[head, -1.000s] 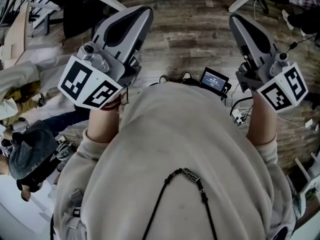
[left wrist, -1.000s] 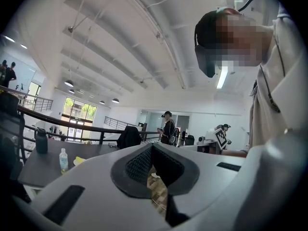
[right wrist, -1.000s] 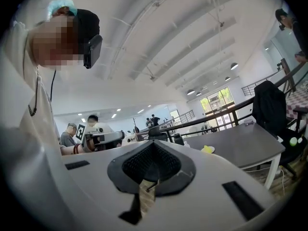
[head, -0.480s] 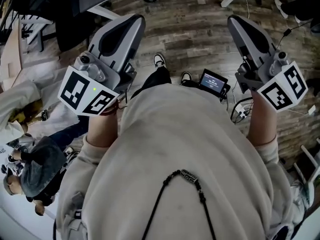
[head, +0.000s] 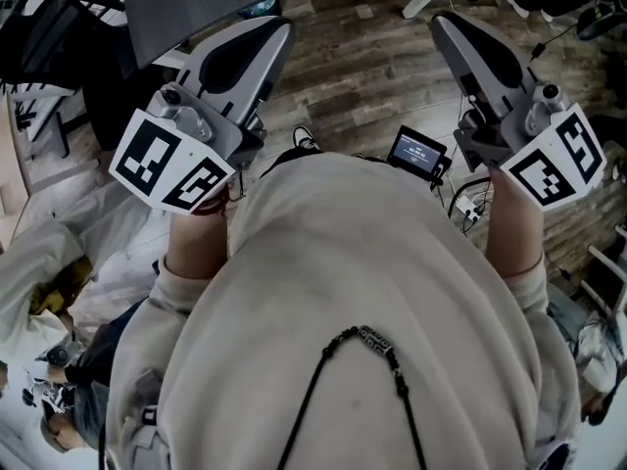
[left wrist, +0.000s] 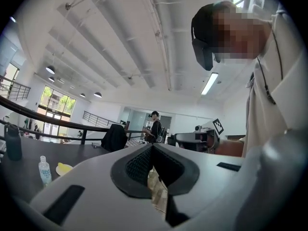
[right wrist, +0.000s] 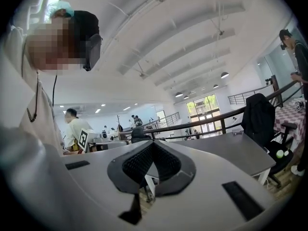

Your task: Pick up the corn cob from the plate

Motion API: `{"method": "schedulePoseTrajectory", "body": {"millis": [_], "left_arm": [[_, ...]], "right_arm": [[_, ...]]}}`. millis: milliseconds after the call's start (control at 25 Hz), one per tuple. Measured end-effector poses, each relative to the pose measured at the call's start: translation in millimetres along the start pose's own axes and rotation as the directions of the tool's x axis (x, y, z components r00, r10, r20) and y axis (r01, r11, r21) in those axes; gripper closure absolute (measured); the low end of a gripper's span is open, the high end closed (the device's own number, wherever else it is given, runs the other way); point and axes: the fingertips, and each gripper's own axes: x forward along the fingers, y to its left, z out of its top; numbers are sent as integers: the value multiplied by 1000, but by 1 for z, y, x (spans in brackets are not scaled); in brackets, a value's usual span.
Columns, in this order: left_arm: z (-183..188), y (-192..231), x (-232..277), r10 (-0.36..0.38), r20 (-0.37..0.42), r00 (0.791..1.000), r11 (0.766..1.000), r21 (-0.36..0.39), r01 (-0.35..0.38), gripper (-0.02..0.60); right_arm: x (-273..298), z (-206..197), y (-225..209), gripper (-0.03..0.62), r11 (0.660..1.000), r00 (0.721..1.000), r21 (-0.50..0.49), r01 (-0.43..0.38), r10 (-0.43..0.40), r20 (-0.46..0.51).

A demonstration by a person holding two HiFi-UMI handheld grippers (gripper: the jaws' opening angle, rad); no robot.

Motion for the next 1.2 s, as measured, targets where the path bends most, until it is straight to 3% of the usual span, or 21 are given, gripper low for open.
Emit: {"method": "schedulePoseTrajectory", "body": {"millis": [240,440,680,1000,1200], "left_arm": [[2,18,1,-21,9,1000,1000,-19,21,580],[-4,28,-5,-62,-12,998,998,-14,62,578],[-15,15,11,-106,-38,994,992,65,108,578],[-13,35,-21,-112,-34,993,991,68,114,580],[-20,21,-1,-115,-59,992,992,41,117,580]], "right_arm": [[6,-5,1,582,999,999,32,38,-39,11],[19,-6,12,582,997,997,-3,77,-77,4],[13,-15,1,582,994,994,-22,111,-111,3],[52,-13,19,582,997,997,-19,77,-78,-5],[34,-12,2,582,997,997,-1,77,-77,-9]]}}
